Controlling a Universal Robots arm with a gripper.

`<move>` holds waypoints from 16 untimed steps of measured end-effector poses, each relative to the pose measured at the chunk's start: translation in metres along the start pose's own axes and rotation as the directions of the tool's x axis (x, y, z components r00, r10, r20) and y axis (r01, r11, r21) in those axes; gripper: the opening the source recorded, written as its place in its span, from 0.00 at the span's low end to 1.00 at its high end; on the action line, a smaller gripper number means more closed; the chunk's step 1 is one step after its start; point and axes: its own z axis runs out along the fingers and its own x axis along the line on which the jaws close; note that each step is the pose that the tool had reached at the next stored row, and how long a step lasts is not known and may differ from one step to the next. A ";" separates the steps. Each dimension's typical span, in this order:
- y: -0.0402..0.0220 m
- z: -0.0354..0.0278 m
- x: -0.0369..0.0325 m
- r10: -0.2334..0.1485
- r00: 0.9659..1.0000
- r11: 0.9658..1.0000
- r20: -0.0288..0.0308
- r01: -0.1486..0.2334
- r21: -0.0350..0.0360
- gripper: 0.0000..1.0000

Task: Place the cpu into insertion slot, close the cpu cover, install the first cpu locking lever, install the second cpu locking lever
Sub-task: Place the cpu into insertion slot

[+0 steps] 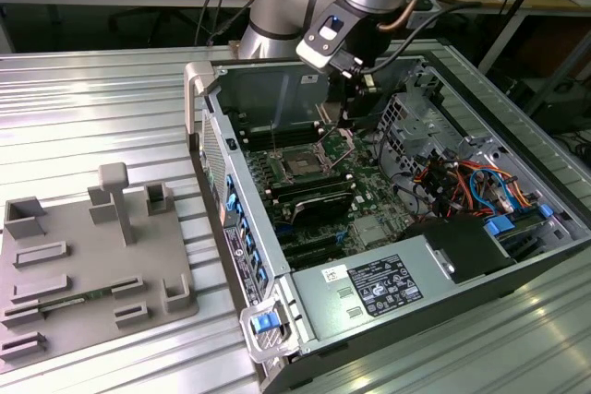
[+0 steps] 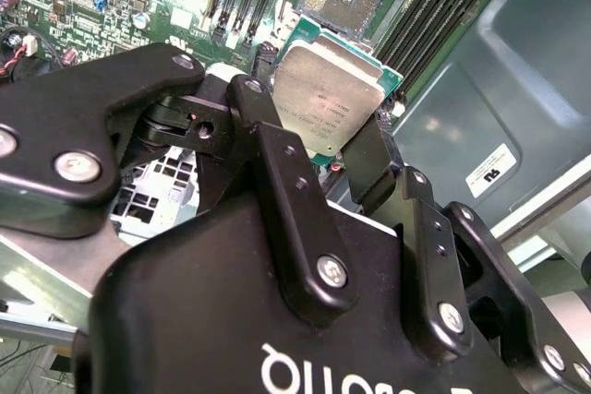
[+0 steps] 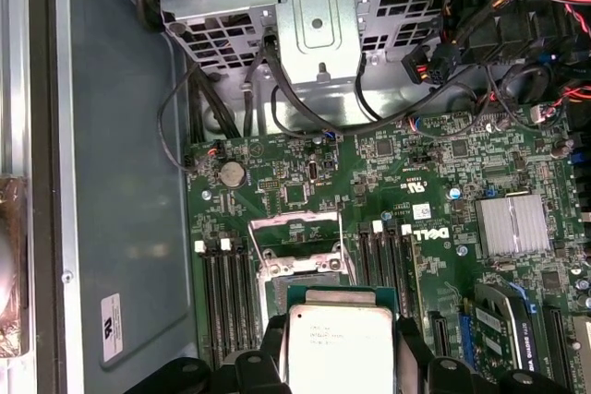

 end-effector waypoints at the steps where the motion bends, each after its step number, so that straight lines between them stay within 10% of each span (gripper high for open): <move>1: 0.0000 0.0004 0.0000 0.000 1.000 1.000 0.000 0.000 0.000 0.55; 16: -0.0036 0.0134 -0.0013 -0.026 1.000 1.000 -0.002 0.026 0.001 0.55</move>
